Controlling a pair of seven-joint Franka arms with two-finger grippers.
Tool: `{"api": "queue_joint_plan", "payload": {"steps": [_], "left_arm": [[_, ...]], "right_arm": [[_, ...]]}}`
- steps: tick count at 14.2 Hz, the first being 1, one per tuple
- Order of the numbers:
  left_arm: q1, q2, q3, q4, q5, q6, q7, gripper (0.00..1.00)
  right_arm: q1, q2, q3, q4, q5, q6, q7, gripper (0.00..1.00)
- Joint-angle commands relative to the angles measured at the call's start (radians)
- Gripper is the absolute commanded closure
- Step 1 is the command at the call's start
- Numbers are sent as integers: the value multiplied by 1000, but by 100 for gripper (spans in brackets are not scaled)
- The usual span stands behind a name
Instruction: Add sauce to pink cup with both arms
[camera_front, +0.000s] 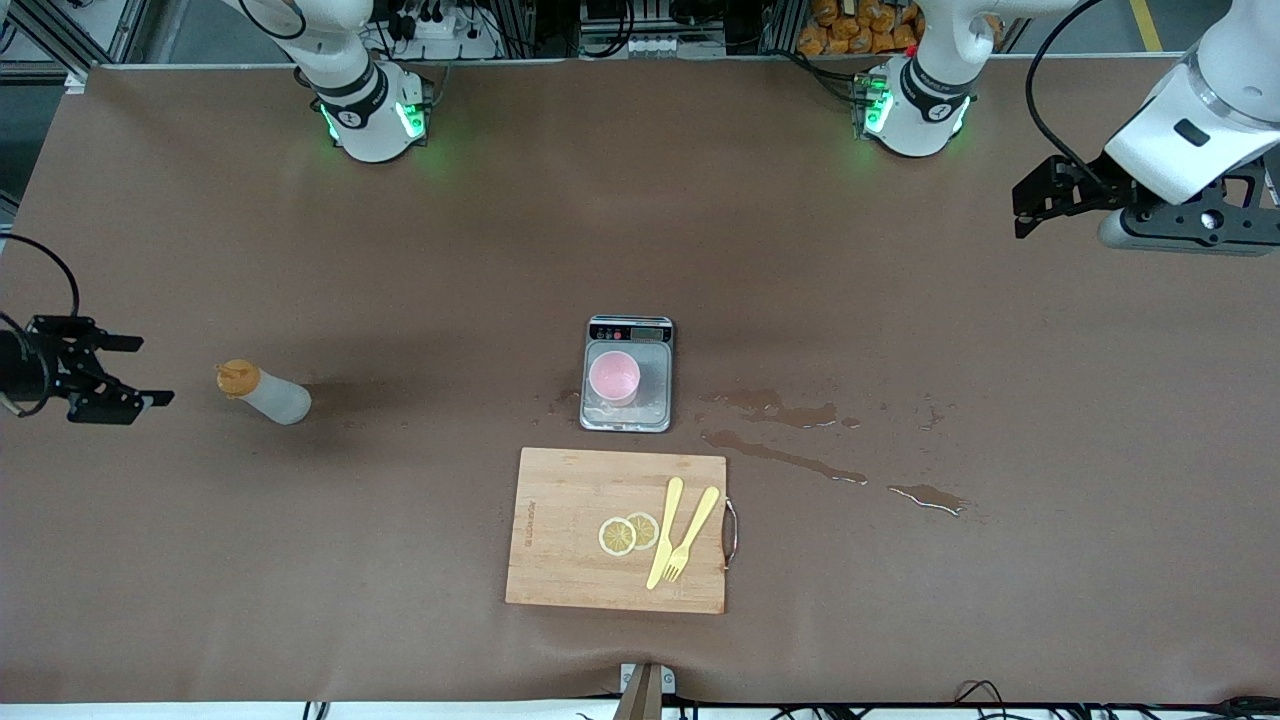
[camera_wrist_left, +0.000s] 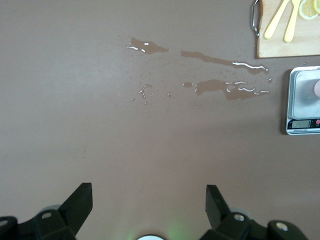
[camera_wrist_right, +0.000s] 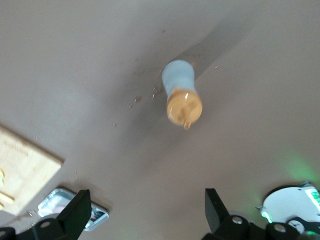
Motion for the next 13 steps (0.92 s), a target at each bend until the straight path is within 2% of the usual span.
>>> {"api": "queue_joint_plan", "payload": {"steps": [1,3,6,8,9,12,13], "left_arm": [[1,-10,-8,1,7,-21,-14,0],[2,-9,-3,1,1,-21,-14,0],[-1,-1,-3,1,-14,-19,-17,0],[4,0,-2,-1,-16,-15,-17,0],[4,2,-2,1,-17,-7,-15,0],[4,2,30,1,-16,40,-14,0],[5,2,32,1,-17,42,-12,0]], "right_arm": [[131,-102,-2,-19,-122,-52,-4,0],[173,-155,1,-19,-147,-73,-30,0],[175,-249,-2,-26,-153,-70,-293,0],[173,-295,-5,-59,-151,-69,-306,0],[176,-323,-5,-100,-153,-58,-305,0],[189,-473,-2,-326,-156,87,-294,0],[190,-490,-2,-361,-156,107,-308,0]]}}
